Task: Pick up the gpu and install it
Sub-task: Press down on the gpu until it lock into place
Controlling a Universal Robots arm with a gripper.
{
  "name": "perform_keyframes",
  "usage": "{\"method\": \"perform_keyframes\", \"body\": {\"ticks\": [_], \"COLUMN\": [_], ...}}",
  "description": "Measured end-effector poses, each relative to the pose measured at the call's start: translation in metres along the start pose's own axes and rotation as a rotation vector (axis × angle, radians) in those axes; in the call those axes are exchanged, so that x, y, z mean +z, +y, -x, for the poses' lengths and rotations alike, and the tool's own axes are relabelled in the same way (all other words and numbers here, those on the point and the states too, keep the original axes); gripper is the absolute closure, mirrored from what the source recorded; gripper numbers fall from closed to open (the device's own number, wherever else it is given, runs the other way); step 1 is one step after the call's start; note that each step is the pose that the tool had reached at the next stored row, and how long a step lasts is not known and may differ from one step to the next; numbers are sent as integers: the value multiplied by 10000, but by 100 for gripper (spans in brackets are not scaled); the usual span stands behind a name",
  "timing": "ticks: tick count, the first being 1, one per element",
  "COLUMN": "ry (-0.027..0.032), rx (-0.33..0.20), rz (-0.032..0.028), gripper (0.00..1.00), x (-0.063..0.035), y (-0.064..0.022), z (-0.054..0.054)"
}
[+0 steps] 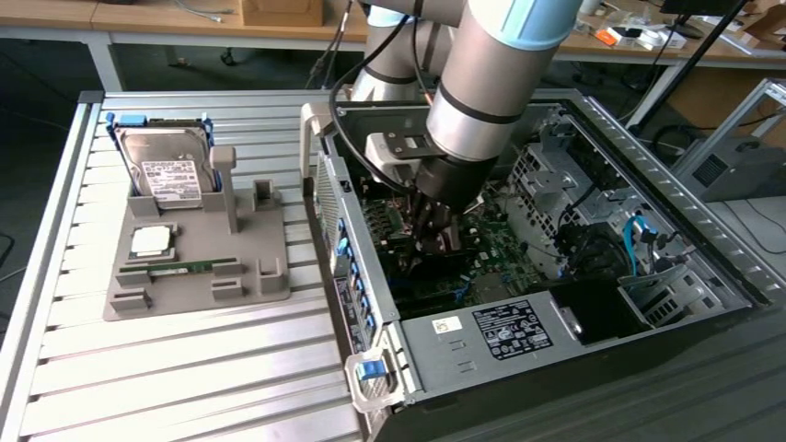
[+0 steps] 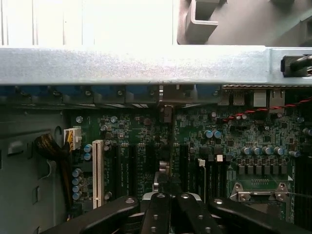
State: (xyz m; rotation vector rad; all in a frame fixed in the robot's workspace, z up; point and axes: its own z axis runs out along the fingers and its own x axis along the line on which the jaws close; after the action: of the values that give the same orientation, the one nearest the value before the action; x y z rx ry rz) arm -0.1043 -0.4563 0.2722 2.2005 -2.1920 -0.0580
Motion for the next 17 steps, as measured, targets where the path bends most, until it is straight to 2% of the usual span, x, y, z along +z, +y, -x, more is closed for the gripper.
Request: {"method": "perform_keyframes", "body": {"ticks": [11,17], "ry": [8,10], "rx": [-163,-171], "rz": [0,0], "gripper": [89,89], "x": [0,0], "y": [-10,-7], "z": [53,47]}}
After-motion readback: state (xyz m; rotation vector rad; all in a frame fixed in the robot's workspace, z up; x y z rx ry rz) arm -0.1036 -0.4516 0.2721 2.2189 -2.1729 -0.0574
